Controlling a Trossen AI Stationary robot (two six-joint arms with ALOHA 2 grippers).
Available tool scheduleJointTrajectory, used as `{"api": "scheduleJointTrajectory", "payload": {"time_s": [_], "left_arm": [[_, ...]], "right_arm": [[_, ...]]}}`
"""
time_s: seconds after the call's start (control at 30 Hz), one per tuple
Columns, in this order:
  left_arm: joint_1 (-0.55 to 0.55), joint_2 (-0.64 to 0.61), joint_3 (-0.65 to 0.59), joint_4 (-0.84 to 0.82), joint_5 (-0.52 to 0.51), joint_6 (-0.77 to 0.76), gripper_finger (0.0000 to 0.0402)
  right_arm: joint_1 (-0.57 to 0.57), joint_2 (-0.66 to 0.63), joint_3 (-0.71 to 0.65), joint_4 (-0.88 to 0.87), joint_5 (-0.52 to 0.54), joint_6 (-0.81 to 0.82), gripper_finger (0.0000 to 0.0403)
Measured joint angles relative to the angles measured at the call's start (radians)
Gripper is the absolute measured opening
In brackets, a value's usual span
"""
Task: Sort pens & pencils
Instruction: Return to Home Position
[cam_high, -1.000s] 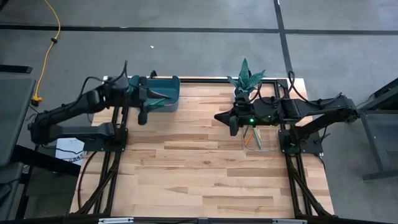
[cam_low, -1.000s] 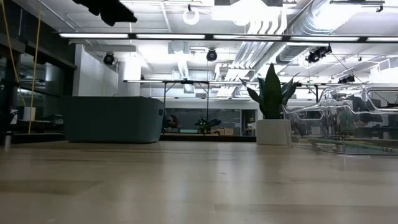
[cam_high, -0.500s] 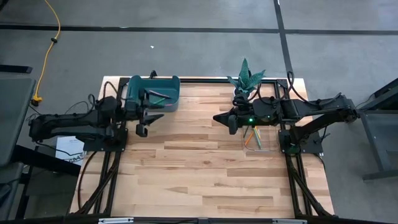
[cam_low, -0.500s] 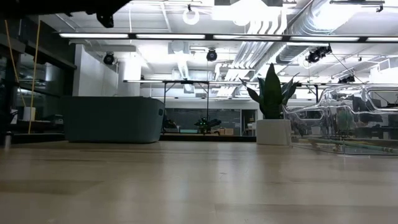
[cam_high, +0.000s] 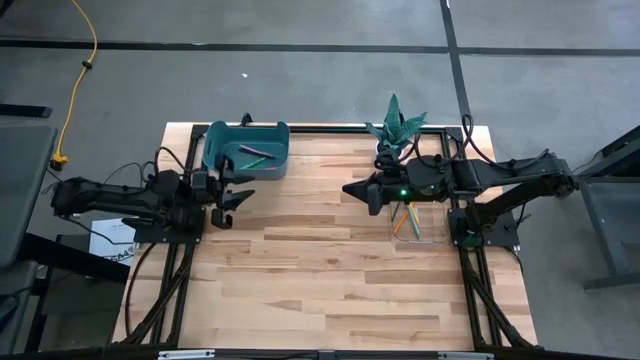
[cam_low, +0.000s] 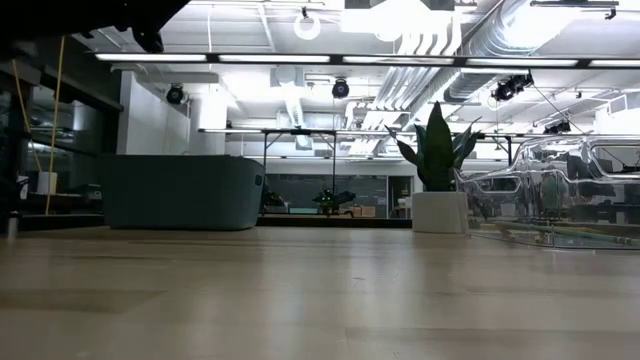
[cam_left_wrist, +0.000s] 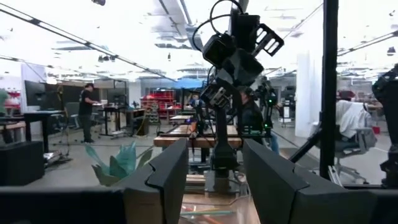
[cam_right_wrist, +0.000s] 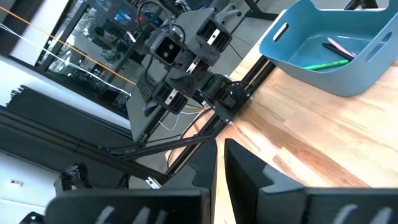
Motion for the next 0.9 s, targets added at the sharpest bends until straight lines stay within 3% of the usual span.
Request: {"api": "scheduleJointTrajectory", "payload": {"time_s": [0.27,0.4,0.7,0.9], "left_arm": [[-0.089,-0.033,-0.108,0.157,-0.099,0.01,0.0145],[-0.096,-0.046,-0.152,0.227,-0.101,0.012,0.0145],[-0.095,-0.064,-0.209,0.232,-0.101,-0.007,0.0145],[-0.095,-0.064,-0.209,0.137,-0.066,0.015,0.0145]], "right_arm": [[-0.003,0.0,0.0,0.0,-0.013,0.017,0.0022],[-0.003,0.0,0.0,0.0,-0.014,0.024,0.0022],[-0.002,0.0,0.0,0.0,-0.038,0.049,0.0022],[-0.002,0.0,0.0,0.0,-0.039,0.061,0.0022]]}}
